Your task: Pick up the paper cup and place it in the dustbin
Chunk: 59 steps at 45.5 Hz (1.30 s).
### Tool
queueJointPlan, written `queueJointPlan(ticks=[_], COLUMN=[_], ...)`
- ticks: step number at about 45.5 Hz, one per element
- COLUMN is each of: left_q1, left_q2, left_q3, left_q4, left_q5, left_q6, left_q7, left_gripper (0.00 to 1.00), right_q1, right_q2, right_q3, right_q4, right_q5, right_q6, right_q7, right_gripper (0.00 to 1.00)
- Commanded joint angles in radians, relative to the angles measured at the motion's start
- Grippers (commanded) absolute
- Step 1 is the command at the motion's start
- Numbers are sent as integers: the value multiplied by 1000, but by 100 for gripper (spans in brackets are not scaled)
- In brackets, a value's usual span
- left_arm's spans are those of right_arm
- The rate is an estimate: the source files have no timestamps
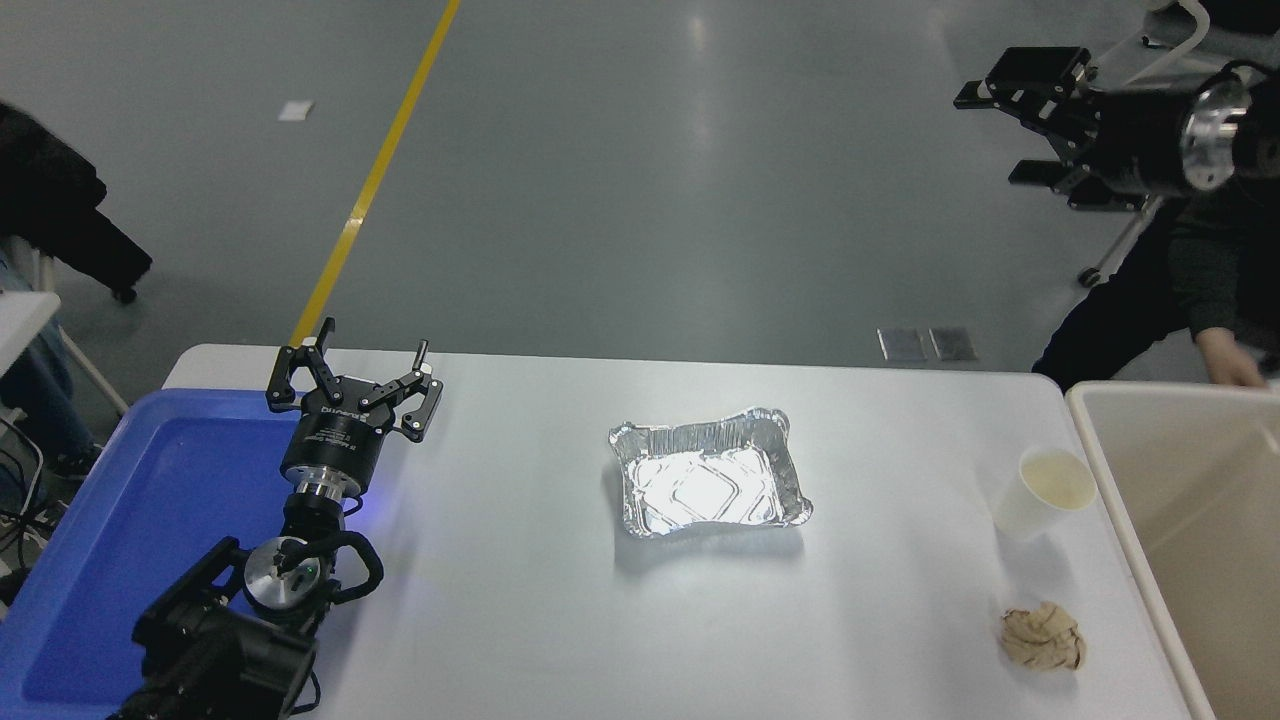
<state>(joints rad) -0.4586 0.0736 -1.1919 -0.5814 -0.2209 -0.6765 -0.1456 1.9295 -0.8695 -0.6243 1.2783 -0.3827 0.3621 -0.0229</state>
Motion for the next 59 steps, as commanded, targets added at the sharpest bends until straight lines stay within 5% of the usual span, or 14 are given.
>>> queueJointPlan(ticks=[1, 21, 59], left_q1=[0, 0, 0], left_q2=[0, 0, 0], left_q3=[0, 0, 0], left_q4=[0, 0, 0], left_q5=[0, 0, 0], left_q6=[2, 2, 0], left_q7=[0, 0, 0], left_gripper=[99, 99, 99], right_q1=[269, 431, 139], right_q2=[-17, 138, 124], right_q3=[-316, -528, -391], right_q4=[150, 314, 50], right_q5=[-173, -309, -384], right_q6=[141, 423, 423], right_q7=[3, 21, 38], right_gripper=[100, 100, 100])
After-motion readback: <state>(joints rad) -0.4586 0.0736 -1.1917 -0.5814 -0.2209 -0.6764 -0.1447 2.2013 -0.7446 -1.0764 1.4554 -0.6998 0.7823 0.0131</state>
